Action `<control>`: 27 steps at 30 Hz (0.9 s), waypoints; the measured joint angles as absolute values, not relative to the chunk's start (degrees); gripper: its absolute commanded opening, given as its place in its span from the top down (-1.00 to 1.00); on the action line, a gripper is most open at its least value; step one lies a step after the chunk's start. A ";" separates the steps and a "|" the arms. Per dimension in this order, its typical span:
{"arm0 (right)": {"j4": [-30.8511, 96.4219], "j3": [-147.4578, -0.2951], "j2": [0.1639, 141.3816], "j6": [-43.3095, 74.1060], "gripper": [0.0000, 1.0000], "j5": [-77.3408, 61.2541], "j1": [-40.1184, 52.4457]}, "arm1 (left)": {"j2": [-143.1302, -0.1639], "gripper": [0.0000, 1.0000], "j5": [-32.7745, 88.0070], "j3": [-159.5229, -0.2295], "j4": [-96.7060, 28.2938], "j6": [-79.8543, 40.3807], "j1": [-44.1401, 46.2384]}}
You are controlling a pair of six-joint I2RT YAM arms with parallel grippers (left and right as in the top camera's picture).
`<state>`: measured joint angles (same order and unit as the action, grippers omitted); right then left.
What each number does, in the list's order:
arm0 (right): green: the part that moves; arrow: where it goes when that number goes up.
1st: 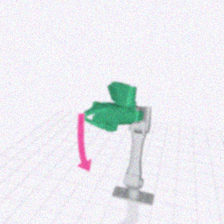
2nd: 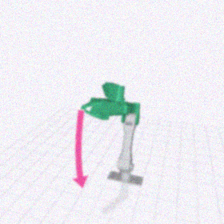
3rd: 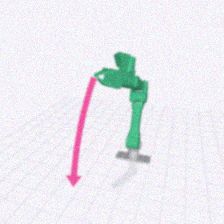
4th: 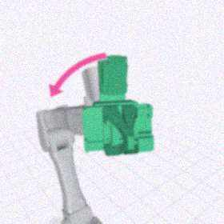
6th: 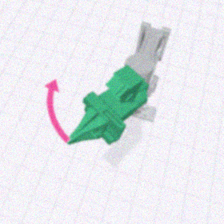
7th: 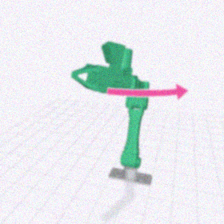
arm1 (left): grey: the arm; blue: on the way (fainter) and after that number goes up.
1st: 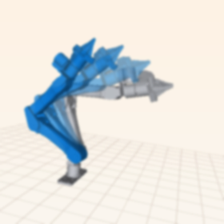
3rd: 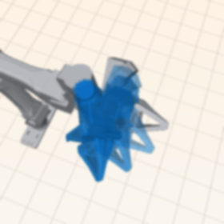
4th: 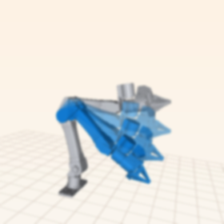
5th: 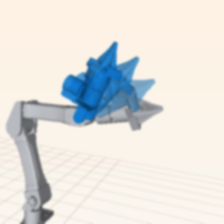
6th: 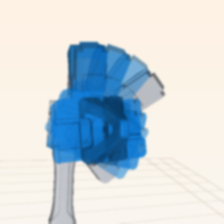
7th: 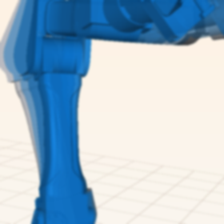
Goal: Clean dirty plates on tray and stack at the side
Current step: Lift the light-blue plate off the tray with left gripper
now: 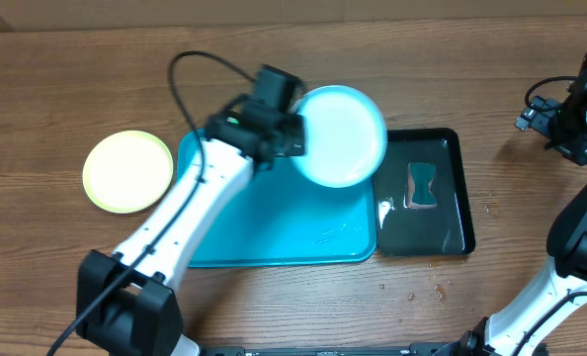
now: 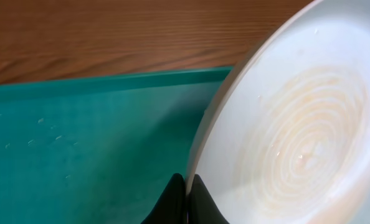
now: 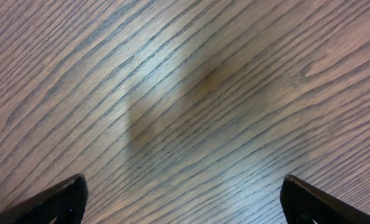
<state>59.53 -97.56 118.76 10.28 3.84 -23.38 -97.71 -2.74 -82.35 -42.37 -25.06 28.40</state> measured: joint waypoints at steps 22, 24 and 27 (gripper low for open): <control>59.55 -97.56 118.76 10.26 -1.00 3.86 -23.38 | -97.80 0.92 -43.33 -82.48 -30.79 -11.16 58.76; 59.55 -97.56 118.76 10.28 -1.00 3.84 -23.38 | -97.82 0.92 -47.62 -82.48 -28.45 -8.45 60.86; 59.57 -97.56 118.76 10.31 -1.00 3.84 -23.38 | -97.86 0.92 -53.39 -82.50 -24.08 -3.81 63.64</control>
